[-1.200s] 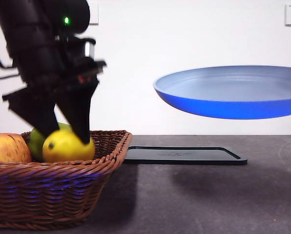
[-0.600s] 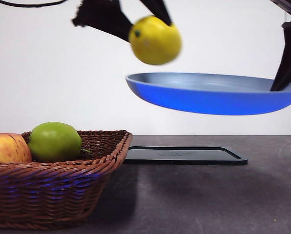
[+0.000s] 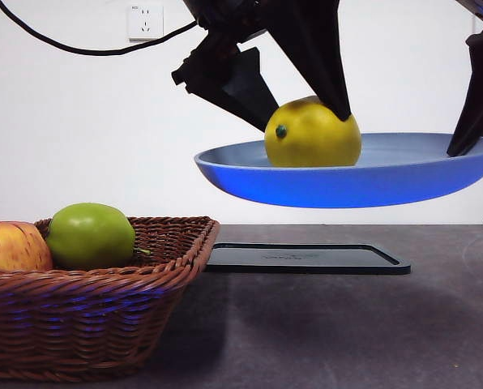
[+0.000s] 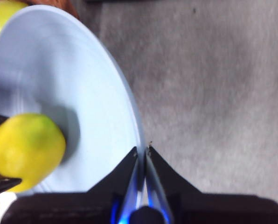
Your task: Take the lemon from the basket,put the lemon in the plate,hand out the plate
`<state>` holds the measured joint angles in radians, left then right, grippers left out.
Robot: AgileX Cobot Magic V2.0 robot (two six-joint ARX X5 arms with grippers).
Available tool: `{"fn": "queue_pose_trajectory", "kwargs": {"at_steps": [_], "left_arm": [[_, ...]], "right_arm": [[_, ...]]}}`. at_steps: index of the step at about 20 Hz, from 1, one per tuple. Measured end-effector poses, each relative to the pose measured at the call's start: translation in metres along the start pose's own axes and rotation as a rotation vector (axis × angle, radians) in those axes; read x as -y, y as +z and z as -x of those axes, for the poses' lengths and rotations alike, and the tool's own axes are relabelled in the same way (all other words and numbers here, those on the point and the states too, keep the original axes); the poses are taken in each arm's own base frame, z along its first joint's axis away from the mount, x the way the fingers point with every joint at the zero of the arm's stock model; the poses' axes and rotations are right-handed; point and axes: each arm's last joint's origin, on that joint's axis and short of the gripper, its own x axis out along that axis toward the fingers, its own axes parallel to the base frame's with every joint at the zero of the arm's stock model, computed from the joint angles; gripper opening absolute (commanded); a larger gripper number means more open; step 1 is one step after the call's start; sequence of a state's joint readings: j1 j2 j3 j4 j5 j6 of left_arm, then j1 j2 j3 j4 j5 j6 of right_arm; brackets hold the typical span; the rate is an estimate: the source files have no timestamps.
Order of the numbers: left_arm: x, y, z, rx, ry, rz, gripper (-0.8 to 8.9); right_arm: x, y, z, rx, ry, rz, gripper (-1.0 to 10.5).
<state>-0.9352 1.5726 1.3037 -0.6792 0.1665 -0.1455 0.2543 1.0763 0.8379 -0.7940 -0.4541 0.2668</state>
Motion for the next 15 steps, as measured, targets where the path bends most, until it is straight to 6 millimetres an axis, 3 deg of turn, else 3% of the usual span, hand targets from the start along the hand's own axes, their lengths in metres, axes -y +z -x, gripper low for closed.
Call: {"fn": "queue_pose_trajectory", "kwargs": {"at_steps": [6, 8, 15], "left_arm": [[0.0, 0.0, 0.001, -0.014, 0.003, -0.001, 3.24], [0.001, 0.005, 0.011, -0.031, 0.012, 0.006, 3.24], [-0.001, 0.04, 0.103, 0.121, 0.072, -0.031, 3.24]], "right_arm": [[0.0, -0.001, 0.0, -0.009, -0.004, -0.013, 0.0], [0.001, 0.0, -0.002, -0.018, -0.006, -0.019, 0.0], [0.012, 0.014, -0.032, -0.066, -0.019, -0.048, 0.0]]}}
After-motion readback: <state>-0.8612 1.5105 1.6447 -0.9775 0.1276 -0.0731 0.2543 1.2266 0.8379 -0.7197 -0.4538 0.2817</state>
